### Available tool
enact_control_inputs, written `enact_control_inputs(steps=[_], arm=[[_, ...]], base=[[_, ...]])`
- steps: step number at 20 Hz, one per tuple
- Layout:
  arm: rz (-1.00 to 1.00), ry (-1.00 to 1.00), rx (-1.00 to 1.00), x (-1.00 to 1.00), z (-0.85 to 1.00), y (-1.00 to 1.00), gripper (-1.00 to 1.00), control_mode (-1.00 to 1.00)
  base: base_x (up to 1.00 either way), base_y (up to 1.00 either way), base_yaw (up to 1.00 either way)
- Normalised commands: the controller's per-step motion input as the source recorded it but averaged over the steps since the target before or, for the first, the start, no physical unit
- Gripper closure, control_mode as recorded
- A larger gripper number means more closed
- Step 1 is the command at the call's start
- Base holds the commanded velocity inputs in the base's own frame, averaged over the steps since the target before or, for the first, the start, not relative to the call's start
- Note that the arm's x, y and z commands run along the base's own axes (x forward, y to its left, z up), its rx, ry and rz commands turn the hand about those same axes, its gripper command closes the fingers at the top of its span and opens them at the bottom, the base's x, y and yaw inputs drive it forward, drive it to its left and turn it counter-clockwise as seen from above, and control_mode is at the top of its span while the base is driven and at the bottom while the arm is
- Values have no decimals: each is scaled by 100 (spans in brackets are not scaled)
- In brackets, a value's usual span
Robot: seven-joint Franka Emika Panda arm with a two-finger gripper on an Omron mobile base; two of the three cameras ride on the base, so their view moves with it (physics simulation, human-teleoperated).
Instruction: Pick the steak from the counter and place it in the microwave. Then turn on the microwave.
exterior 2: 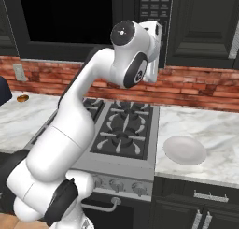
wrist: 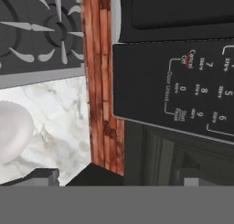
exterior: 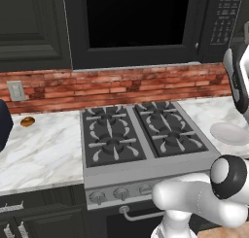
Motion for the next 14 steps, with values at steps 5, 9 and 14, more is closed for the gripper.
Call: enact_control_inputs(steps=[5,9,14], arm=[[0,0,0,12,-1,0,-100,-100],[0,0,0,9,-1,-1,-100,-100],[0,0,0,11,-2,-2,-100,-100]], base=[[0,0,0],[0,0,0],[0,0,0]])
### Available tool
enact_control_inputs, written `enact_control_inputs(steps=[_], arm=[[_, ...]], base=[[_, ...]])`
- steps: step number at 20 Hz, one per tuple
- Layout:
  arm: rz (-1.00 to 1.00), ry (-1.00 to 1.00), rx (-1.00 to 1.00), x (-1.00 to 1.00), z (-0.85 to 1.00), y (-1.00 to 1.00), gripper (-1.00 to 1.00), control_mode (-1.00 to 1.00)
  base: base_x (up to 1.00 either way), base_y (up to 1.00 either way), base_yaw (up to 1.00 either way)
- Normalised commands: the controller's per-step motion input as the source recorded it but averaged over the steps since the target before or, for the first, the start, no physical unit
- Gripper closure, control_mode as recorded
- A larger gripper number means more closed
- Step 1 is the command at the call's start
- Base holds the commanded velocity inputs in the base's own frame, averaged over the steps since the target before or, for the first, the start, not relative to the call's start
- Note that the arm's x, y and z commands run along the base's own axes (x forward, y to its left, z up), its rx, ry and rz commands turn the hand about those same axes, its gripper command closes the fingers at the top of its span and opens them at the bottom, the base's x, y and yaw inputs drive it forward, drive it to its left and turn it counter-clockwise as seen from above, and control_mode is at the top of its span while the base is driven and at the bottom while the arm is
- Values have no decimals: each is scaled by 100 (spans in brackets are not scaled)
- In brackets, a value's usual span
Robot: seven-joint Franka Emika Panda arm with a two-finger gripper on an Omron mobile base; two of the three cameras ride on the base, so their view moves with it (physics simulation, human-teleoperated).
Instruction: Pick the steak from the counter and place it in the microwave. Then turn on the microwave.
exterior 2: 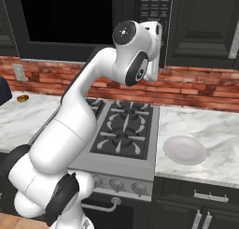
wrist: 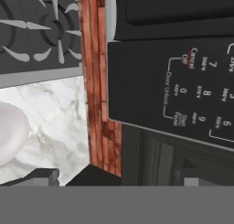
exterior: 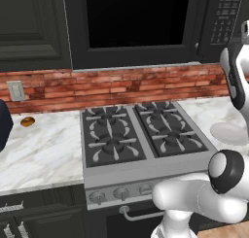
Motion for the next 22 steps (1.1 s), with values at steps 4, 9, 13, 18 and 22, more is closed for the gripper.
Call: enact_control_inputs(steps=[4,9,13,18,22], arm=[[0,0,0,11,-3,-4,-100,-100],[0,0,0,12,-2,-3,-100,-100],[0,0,0,11,-1,-1,-100,-100],[0,0,0,10,-1,0,-100,-100],[0,0,0,9,-1,0,-100,-100]], base=[[0,0,0],[0,0,0],[0,0,0],[0,0,0],[0,0,0]])
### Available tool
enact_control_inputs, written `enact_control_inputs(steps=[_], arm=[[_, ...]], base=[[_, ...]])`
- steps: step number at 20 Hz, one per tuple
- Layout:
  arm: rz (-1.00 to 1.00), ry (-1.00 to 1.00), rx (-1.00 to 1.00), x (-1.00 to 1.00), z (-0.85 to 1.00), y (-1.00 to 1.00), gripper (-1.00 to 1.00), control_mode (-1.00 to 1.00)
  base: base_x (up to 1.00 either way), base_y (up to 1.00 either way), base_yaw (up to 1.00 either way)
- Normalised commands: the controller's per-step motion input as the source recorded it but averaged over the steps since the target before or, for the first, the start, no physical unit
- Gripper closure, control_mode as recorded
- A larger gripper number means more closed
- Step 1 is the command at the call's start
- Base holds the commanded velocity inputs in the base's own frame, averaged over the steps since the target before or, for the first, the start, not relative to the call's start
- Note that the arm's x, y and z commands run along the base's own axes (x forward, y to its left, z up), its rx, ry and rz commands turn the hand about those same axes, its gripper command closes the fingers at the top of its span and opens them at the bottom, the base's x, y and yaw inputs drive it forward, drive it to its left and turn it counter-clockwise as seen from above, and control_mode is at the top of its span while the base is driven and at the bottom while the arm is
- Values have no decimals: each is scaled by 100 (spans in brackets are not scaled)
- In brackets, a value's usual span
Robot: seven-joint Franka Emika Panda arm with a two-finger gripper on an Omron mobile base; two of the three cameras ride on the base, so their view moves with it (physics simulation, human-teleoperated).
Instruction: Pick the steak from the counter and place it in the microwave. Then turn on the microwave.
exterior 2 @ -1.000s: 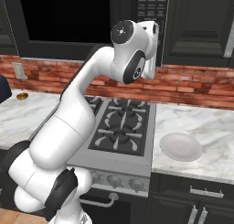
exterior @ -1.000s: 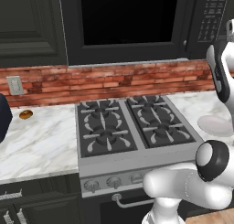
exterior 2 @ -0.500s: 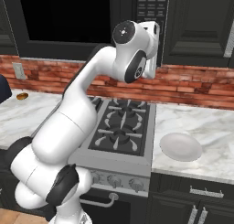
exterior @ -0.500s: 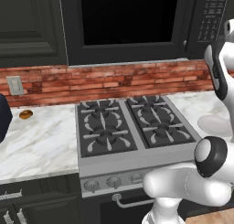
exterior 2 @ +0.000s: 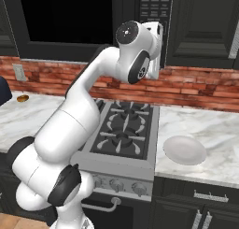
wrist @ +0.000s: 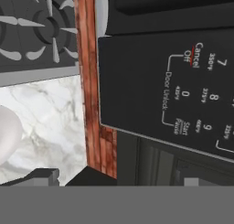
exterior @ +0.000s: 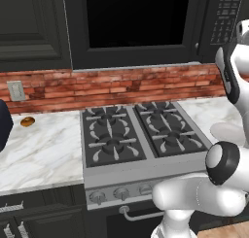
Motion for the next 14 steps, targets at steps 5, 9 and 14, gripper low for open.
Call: enact_control_inputs(steps=[5,9,14], arm=[[0,0,0,9,-1,0,-100,-100],[0,0,0,10,-5,0,-100,-100],[0,0,0,10,-8,0,-100,-100]], base=[[0,0,0],[0,0,0],[0,0,0]])
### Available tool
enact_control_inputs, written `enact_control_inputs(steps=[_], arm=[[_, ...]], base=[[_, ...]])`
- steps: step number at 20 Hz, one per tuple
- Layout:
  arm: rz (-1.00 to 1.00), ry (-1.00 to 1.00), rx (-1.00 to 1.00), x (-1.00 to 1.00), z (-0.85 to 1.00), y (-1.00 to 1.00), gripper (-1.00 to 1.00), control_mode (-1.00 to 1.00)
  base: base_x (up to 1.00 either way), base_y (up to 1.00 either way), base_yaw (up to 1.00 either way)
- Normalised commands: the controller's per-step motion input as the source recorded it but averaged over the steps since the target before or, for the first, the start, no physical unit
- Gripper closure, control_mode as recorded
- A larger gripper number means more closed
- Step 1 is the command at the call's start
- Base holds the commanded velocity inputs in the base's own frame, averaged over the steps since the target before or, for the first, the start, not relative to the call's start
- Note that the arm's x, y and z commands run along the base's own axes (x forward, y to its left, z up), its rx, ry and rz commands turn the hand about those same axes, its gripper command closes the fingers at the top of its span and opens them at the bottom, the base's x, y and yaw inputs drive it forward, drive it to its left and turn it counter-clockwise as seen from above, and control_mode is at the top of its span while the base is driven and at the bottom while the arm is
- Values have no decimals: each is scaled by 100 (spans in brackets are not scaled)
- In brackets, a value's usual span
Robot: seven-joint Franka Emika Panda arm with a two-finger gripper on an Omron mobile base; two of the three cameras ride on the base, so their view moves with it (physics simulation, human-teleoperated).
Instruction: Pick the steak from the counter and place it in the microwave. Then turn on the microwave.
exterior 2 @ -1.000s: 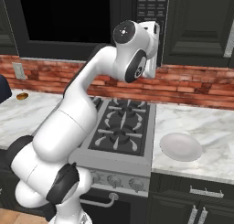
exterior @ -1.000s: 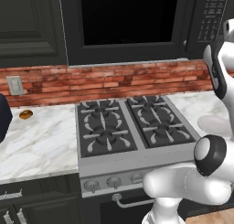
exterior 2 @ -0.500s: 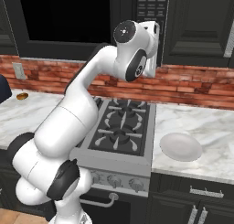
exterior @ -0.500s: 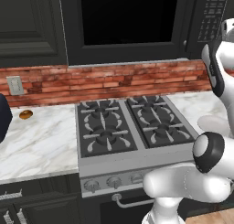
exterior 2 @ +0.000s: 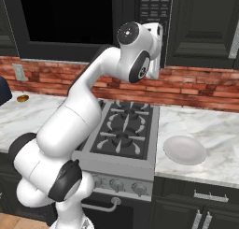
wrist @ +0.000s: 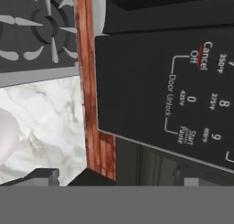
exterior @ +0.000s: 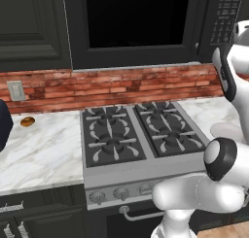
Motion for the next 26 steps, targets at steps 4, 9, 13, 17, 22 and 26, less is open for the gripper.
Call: enact_control_inputs(steps=[4,9,13,17,22,26], arm=[[0,0,0,9,-6,0,-100,-100],[0,0,0,12,-1,0,-100,-100],[0,0,0,11,0,0,-100,-100],[0,0,0,11,-3,0,-100,-100],[0,0,0,13,-3,0,-100,-100],[0,0,0,14,-3,0,-100,-100]], base=[[0,0,0],[0,0,0],[0,0,0],[0,0,0],[0,0,0],[0,0,0]])
